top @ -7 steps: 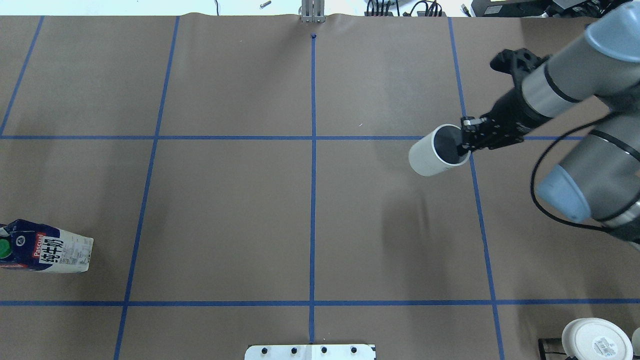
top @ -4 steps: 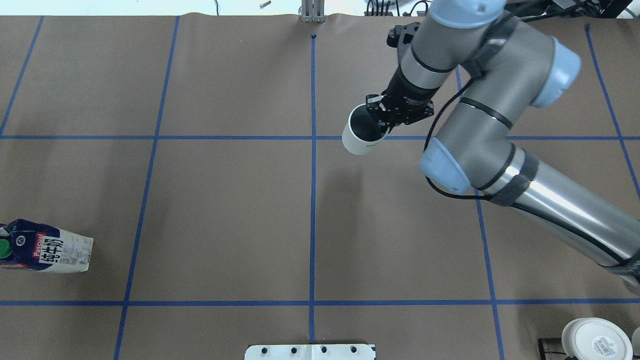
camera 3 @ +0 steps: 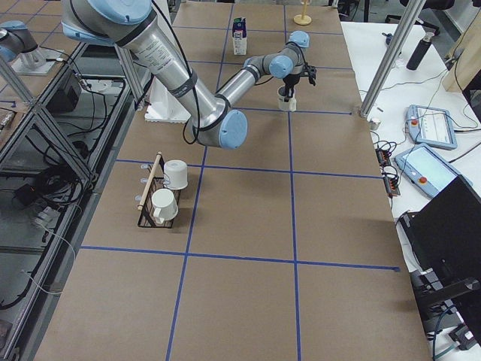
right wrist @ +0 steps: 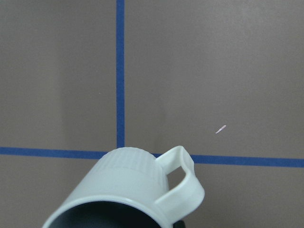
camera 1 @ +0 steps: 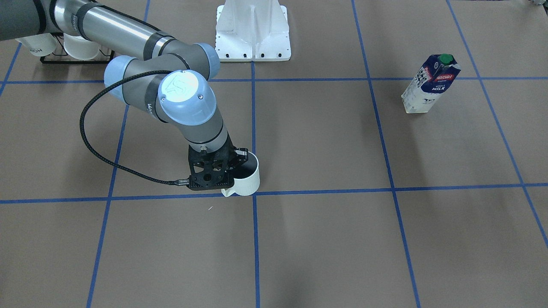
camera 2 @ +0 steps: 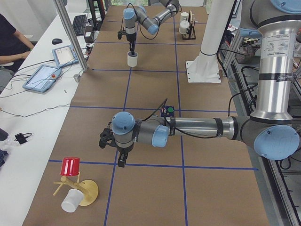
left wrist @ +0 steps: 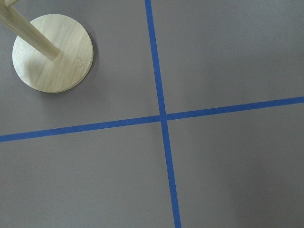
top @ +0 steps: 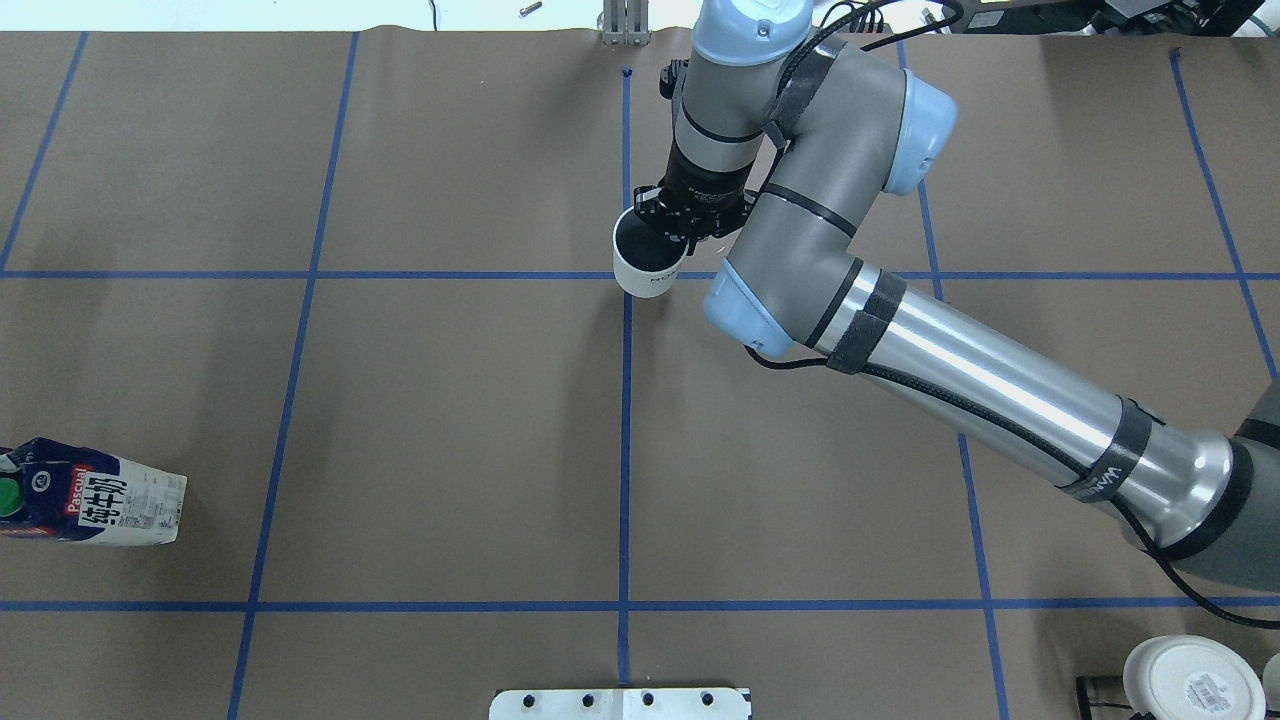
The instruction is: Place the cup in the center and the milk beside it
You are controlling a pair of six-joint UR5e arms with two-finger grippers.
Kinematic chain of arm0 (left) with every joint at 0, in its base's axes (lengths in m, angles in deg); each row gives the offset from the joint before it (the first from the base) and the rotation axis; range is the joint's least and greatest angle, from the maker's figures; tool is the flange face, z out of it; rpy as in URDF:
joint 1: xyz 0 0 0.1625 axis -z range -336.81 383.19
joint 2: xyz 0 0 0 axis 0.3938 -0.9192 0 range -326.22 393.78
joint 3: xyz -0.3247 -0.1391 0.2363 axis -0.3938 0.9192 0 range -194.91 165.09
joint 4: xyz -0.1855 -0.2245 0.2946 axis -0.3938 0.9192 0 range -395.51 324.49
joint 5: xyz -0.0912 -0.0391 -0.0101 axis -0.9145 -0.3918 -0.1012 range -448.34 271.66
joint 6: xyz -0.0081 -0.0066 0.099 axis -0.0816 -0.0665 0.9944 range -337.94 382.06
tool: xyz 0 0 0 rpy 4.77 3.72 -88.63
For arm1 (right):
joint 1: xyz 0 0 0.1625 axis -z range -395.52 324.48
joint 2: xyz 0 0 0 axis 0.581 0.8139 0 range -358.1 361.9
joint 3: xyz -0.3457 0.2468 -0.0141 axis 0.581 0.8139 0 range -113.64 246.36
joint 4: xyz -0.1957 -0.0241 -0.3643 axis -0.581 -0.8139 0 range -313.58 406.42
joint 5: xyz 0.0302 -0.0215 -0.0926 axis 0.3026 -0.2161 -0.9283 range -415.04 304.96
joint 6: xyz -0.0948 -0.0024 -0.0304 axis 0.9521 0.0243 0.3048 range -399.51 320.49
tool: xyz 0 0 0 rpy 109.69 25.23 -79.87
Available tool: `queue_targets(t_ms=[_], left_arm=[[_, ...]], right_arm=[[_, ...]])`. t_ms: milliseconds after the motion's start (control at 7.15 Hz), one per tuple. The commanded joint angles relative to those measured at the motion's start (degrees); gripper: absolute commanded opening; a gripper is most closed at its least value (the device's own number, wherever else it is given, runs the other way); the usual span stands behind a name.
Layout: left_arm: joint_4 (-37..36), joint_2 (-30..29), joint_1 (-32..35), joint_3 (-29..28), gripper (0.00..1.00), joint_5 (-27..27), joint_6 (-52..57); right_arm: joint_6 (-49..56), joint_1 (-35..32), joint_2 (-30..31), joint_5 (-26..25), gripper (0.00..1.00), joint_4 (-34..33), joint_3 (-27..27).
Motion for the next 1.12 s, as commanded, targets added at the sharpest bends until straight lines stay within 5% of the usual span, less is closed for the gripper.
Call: queue_targets(t_ms=[0,140,280,420,979], left_arm=[[-0.1,0.0,0.0,-0.2,0.99,0.0,0.1],[-0.1,0.0,0.0,-0.2,0.99,0.0,0.1],[-0.1,0.0,0.0,-0.2,0.99,0.0,0.1],[-0.1,0.0,0.0,-0.1,0.99,0.0,0.0],[1.8,-1.1,-0.3,0.9,0.99,-0.3,-7.6]], right_arm=[[0.0,0.4,-0.3,-1.0,0.00,1.2,2.4],[0.0,0.4,-0.3,-1.2,0.00,1.2,3.1],[0.0,0.7,-0.3,-1.2,0.27,1.3,3.8],[-0.3,1.6,-0.1,-2.0,0.99,3.3,3.8],[-1.5,-1.7,0.2,-1.2,1.00,4.9,-1.3]])
